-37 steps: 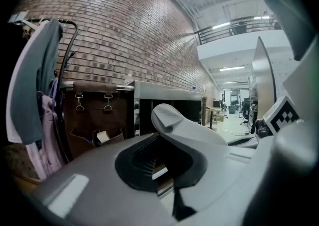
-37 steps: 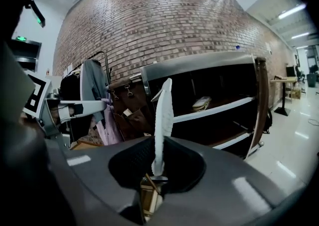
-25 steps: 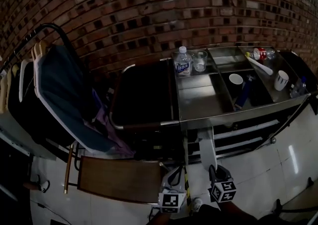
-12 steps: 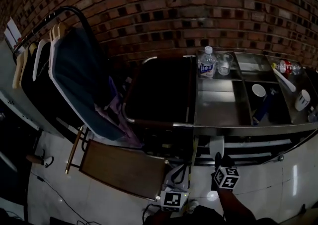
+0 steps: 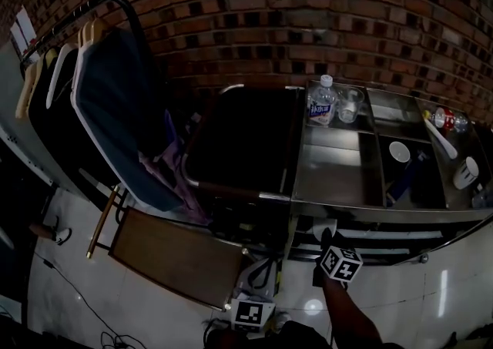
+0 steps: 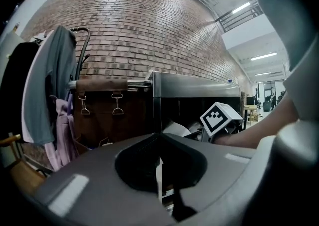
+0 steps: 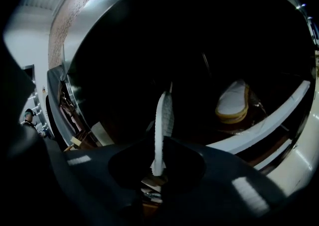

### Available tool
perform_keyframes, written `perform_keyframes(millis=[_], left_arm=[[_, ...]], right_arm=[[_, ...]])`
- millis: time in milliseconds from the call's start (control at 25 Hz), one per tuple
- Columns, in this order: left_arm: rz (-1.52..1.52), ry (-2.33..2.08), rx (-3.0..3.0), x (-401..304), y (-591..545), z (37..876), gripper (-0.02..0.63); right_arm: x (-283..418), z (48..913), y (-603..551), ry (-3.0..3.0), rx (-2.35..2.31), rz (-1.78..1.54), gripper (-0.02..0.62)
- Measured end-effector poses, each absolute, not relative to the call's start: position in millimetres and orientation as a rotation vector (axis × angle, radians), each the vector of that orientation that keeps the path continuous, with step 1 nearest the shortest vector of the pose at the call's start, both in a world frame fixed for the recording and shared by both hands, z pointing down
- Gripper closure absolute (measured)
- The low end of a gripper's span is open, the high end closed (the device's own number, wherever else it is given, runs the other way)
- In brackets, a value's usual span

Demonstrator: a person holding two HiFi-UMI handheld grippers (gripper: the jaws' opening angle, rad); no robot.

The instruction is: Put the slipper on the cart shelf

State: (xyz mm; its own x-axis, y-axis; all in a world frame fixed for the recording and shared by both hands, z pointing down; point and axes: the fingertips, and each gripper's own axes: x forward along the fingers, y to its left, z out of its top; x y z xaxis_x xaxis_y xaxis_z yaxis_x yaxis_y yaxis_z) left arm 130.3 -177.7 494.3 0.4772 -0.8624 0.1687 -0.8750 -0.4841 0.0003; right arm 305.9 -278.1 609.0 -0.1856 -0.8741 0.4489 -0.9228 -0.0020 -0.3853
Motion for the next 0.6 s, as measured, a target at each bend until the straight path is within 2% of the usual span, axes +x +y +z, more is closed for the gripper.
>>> perform_keyframes(millis=[400,600], left_arm=[[0.246,-1.566,2.578,120,-172,507,0.592],[0.244,-1.553,2.568,122,-168,513,0.592]], right_arm=[[316,628,-307,-2.128,1.981,1.017,0.546],[322,635,-313,-2.071,1.974,0.951,0.524]])
